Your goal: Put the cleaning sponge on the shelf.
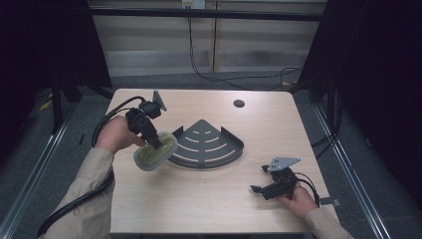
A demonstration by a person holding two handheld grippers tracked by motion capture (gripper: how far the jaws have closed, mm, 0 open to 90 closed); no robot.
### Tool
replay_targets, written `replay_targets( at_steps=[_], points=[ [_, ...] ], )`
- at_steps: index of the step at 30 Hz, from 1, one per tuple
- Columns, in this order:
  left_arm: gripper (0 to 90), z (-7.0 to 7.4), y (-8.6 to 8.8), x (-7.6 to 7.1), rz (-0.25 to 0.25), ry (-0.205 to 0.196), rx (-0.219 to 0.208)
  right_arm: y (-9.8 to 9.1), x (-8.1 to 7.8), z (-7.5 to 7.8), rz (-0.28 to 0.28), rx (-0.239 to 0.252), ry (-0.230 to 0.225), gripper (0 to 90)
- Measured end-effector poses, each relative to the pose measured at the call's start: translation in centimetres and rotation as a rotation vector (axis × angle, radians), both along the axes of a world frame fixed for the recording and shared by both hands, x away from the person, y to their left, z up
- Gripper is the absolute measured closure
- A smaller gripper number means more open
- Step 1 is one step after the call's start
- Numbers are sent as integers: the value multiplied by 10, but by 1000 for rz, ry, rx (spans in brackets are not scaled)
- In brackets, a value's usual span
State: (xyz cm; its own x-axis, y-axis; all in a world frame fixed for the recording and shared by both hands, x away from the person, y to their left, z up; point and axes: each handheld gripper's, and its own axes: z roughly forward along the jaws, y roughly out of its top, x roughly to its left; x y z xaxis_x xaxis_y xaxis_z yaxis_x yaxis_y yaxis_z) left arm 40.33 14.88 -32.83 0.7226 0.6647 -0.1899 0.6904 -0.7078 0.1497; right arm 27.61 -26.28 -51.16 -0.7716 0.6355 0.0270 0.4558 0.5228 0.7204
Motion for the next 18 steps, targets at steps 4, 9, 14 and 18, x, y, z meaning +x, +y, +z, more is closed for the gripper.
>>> replay_targets(
  at_steps=[4,9,14,18],
  points=[
    [724,1,-1,5,4,-3,-3,0,0,0,0,0,0,106],
    [724,0,-4,10,20,-11,-2,0,0,0,0,0,0,106],
    [724,-2,-8,15,7,-16,4,0,0,0,0,0,0,106],
    [724,-3,-11,18,4,-15,1,0,0,0,0,0,0,106]
  ],
)
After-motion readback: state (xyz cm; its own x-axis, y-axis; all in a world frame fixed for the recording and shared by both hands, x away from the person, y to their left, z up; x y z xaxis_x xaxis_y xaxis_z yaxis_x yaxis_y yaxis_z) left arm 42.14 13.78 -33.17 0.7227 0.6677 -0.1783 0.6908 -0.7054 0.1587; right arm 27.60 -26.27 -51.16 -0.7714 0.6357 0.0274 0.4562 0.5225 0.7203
